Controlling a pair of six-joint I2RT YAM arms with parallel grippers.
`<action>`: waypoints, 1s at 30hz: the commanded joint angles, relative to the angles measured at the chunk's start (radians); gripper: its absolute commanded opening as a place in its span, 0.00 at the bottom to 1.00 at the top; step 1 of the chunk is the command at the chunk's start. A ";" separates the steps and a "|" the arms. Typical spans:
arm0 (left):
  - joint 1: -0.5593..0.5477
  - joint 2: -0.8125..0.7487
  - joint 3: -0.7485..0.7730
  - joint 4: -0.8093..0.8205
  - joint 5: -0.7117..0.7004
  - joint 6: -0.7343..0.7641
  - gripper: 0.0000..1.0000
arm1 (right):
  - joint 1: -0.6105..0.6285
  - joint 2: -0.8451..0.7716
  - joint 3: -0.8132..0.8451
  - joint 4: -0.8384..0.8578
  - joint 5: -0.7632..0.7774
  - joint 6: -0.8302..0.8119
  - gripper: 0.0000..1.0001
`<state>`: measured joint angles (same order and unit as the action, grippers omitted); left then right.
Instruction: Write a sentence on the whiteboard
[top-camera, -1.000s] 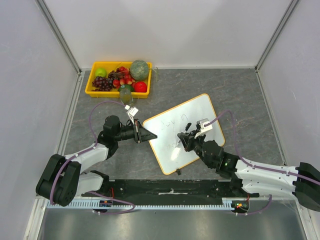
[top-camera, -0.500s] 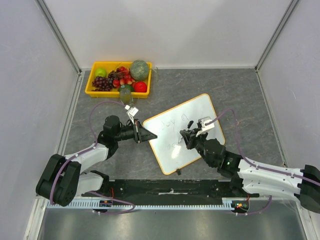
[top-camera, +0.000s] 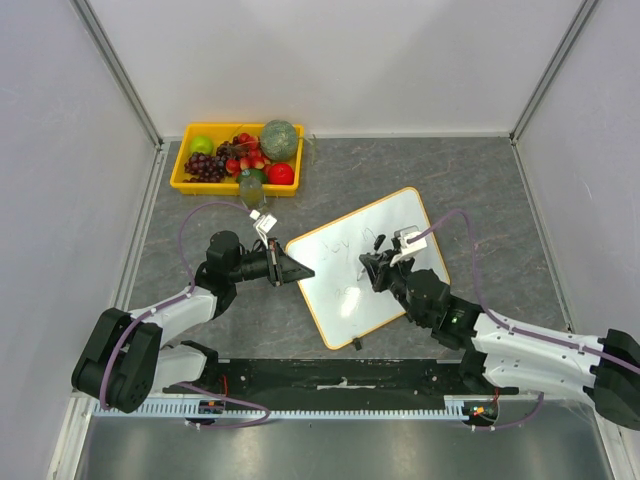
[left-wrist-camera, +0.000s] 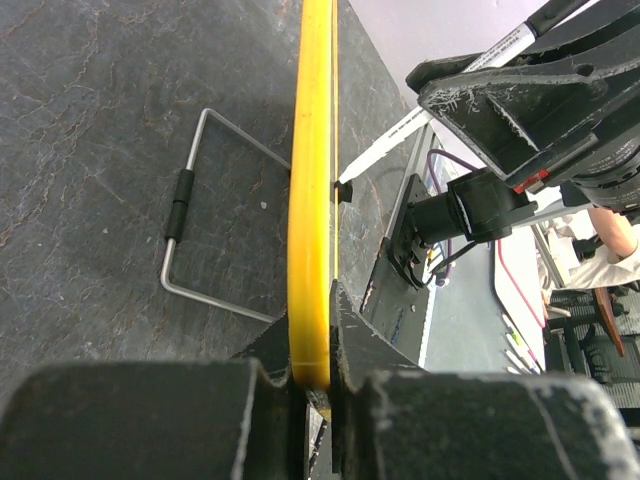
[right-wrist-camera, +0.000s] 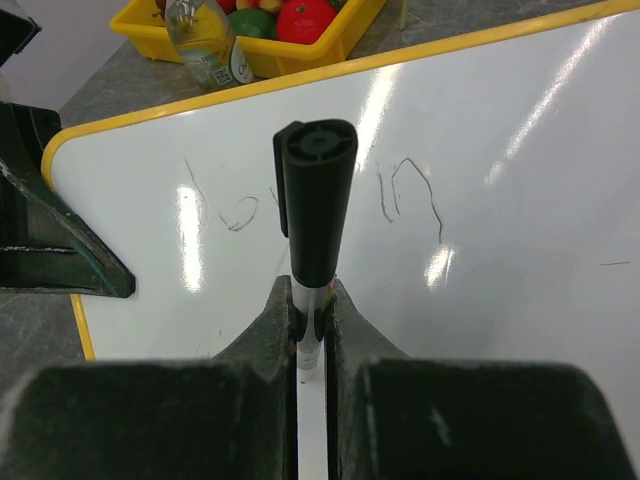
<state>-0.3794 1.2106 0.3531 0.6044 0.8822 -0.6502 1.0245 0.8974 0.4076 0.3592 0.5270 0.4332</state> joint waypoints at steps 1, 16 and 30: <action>-0.030 0.015 -0.046 -0.061 0.075 0.212 0.02 | -0.003 0.041 0.030 0.083 -0.016 -0.010 0.00; -0.030 0.018 -0.046 -0.061 0.077 0.213 0.02 | -0.004 0.149 -0.021 0.014 0.057 0.013 0.00; -0.030 0.018 -0.046 -0.061 0.075 0.212 0.02 | -0.003 0.000 -0.023 -0.034 0.036 0.036 0.00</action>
<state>-0.3790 1.2110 0.3527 0.6029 0.8818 -0.6502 1.0245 0.9749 0.3817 0.3611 0.5392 0.4721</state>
